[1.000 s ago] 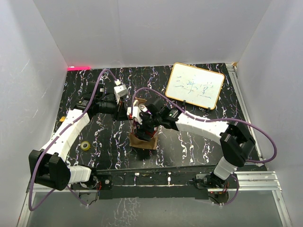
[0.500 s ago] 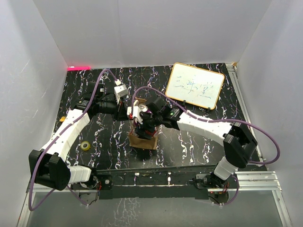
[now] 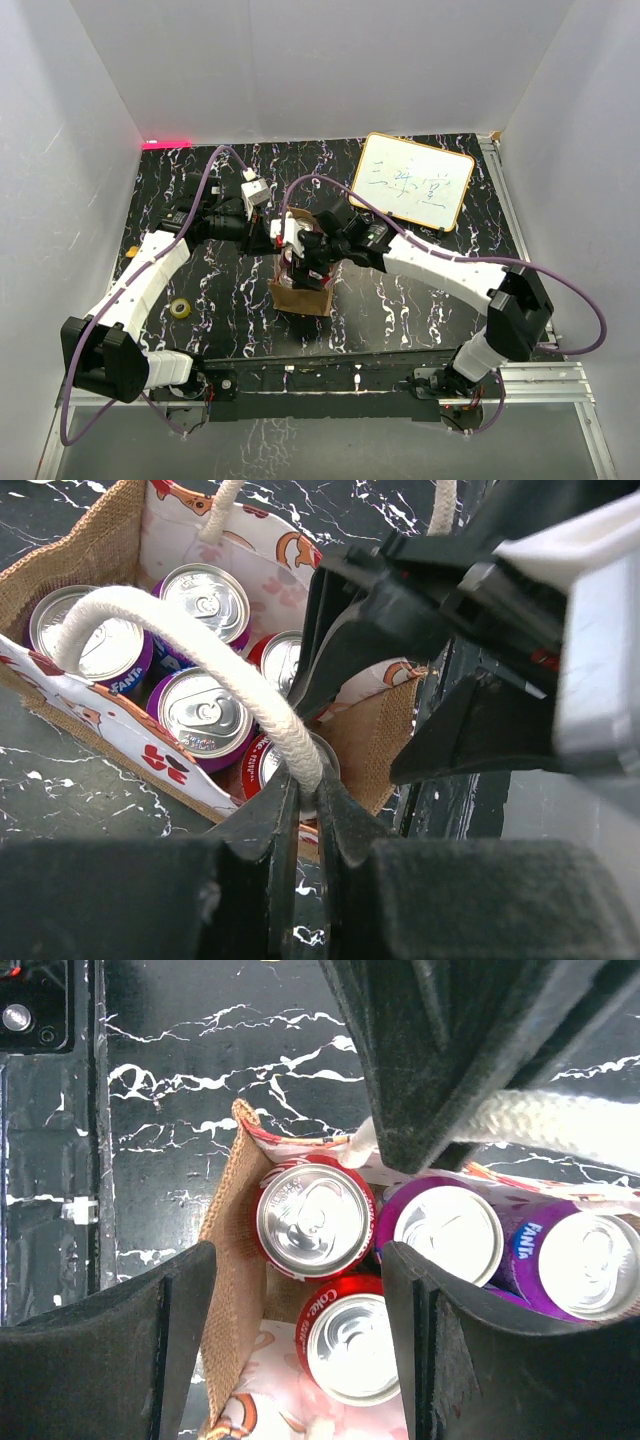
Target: Place the beverage into the canvas bag
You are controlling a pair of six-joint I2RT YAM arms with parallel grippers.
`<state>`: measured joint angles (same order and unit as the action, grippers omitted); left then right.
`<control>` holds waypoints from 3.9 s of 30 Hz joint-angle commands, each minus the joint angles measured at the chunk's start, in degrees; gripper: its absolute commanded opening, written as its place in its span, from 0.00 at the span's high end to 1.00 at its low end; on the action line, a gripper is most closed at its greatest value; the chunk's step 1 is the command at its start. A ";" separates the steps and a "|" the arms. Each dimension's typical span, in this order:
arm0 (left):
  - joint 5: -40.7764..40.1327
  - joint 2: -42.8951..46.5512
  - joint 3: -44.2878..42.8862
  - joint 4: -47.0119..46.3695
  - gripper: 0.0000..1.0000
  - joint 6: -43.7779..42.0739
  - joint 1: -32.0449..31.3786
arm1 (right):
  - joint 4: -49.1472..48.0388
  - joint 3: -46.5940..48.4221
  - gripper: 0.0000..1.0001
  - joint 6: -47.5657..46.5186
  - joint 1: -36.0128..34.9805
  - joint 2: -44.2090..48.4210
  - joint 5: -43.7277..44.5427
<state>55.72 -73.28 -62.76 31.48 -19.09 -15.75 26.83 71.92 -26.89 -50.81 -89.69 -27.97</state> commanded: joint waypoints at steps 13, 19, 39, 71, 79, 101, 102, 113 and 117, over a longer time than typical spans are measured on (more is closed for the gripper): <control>0.83 2.59 -0.85 1.02 1.00 -1.46 0.12 | -0.69 5.42 0.31 3.77 14.28 11.15 -3.38; -0.18 2.96 -1.84 1.49 0.95 -1.57 0.23 | -4.11 3.13 0.26 7.94 25.20 16.97 -3.67; -19.12 10.59 -10.22 2.68 0.32 1.23 9.54 | -4.64 -3.99 0.15 13.68 44.84 27.53 18.78; -51.65 10.04 -7.51 -20.47 0.03 8.37 16.63 | 0.84 1.97 0.01 16.65 47.06 22.80 23.62; -53.76 11.67 -6.50 -18.43 0.03 16.15 18.42 | -3.17 -4.61 0.01 20.39 57.80 35.39 15.59; -36.53 12.63 -12.21 -8.55 0.03 13.47 20.48 | 3.27 -0.69 0.01 16.18 59.64 37.61 10.29; -36.41 12.63 -12.25 -8.46 0.03 13.42 20.57 | 3.26 -0.53 0.01 16.17 59.66 37.45 10.06; -39.84 10.12 -14.84 -9.04 0.03 12.86 20.86 | 3.71 -0.58 0.01 15.50 59.57 37.53 10.21; -41.54 9.84 -14.79 -9.84 0.03 12.51 20.85 | 3.98 -0.63 0.01 15.25 59.26 37.70 10.81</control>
<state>16.27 -63.13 -75.88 22.72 -5.89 4.78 32.14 68.58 -10.68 8.43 -52.75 -17.34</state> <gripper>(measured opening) 0.970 0.985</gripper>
